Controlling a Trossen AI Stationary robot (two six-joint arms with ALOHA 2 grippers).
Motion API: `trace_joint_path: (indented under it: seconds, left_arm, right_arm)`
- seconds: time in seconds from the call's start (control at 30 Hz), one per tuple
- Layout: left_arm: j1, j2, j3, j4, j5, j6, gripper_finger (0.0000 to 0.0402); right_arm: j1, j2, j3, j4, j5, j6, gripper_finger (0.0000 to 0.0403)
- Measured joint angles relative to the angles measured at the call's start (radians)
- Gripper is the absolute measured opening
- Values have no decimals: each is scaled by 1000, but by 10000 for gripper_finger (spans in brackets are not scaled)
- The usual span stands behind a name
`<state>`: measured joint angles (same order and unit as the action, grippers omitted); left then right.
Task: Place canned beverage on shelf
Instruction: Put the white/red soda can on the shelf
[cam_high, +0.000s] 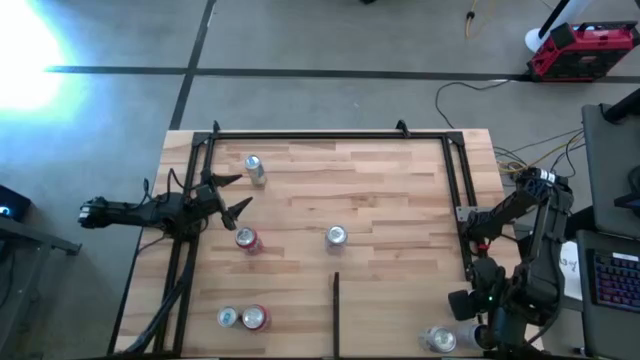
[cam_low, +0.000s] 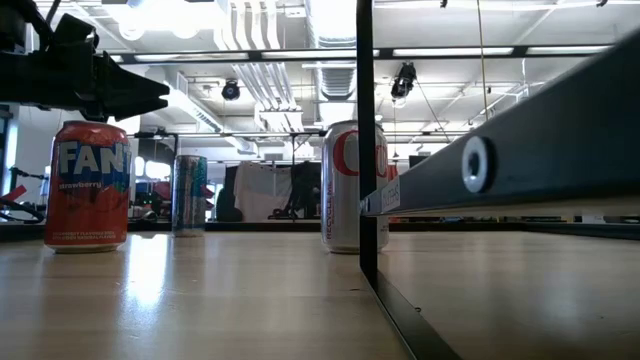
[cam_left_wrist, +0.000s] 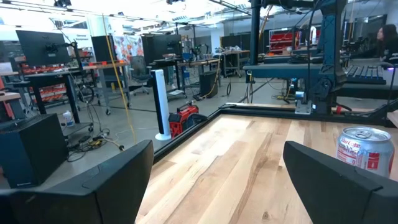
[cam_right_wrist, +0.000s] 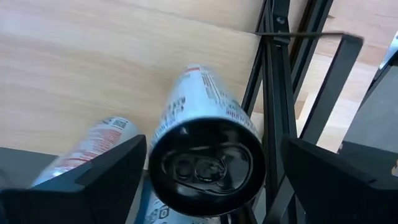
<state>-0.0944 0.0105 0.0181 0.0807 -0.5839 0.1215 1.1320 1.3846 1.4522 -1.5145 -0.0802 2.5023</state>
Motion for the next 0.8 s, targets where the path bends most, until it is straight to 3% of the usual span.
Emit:
trace_joint_path:
  seconds: [0.27,0.53,0.8]
  left_arm:
    - [0,0,0,0,0,0,343]
    - [0,0,0,0,0,0,343]
    - [0,0,0,0,0,0,343]
  right_arm:
    - [-67,-65,17,-35,19,-36,354]
    - [-180,-88,17,-57,251,-219,354]
    - [-406,-60,21,-38,420,-508,354]
